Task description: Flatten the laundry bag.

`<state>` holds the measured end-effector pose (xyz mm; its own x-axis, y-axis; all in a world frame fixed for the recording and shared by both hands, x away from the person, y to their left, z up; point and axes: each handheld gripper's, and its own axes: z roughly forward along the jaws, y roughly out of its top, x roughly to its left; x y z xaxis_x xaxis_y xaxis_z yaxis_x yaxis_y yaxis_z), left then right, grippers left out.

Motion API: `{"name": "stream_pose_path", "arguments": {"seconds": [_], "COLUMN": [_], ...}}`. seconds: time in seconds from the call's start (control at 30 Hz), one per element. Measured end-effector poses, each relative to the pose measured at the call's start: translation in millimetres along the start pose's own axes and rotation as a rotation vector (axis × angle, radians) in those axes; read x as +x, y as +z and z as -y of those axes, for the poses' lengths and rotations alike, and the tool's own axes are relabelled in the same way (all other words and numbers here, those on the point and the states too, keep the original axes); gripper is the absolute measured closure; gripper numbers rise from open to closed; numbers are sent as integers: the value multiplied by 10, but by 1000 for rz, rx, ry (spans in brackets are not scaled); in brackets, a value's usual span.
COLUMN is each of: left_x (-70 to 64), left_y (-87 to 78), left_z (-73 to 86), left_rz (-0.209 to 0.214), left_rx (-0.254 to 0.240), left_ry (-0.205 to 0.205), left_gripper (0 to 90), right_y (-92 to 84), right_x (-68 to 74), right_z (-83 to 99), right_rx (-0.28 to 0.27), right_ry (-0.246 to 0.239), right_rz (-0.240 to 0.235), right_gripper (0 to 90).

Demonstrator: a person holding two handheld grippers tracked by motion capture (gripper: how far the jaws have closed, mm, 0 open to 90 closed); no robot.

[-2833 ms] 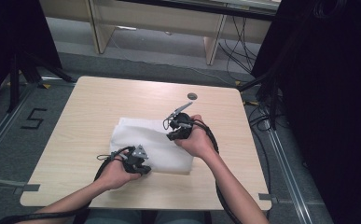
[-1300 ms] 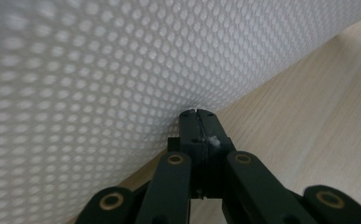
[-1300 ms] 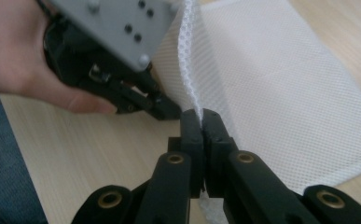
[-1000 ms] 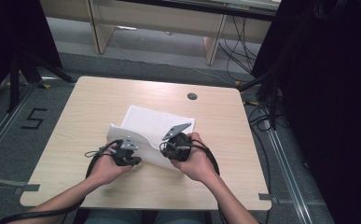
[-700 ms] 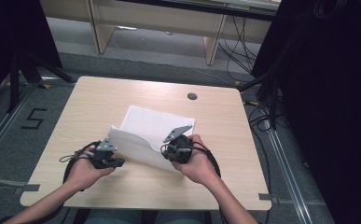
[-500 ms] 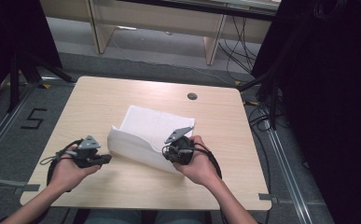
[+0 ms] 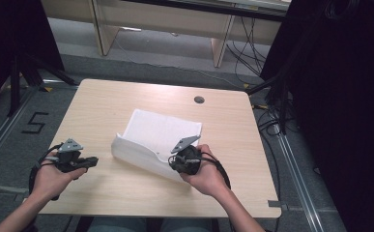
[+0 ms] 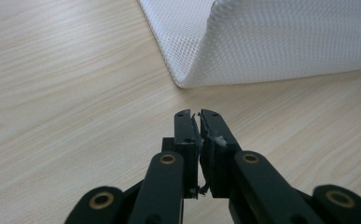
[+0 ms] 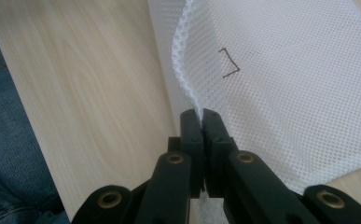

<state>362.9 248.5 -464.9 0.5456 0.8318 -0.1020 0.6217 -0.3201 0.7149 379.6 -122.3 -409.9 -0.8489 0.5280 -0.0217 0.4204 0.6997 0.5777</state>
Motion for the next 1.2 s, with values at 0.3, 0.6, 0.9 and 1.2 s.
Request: {"name": "stream_pose_path", "arguments": {"seconds": [0.3,0.6,0.9,1.2], "left_x": [33,46,32,-14], "left_y": [28,39,58,77], "left_z": [17,17,20,18], "left_rz": [-14,-10,-10,-6], "left_rx": [6,29,30,39], "left_ry": [-17,1,4,30], "left_gripper": [838,834,823,821], "right_y": [0,-2,28,70], "right_x": [42,80,76,74], "right_z": [92,198,282,377], "right_rx": [8,30,48,71], "right_ry": [-12,16,20,43], "right_rz": [-6,-12,-28,-43], "right_gripper": [896,896,896,895]}}
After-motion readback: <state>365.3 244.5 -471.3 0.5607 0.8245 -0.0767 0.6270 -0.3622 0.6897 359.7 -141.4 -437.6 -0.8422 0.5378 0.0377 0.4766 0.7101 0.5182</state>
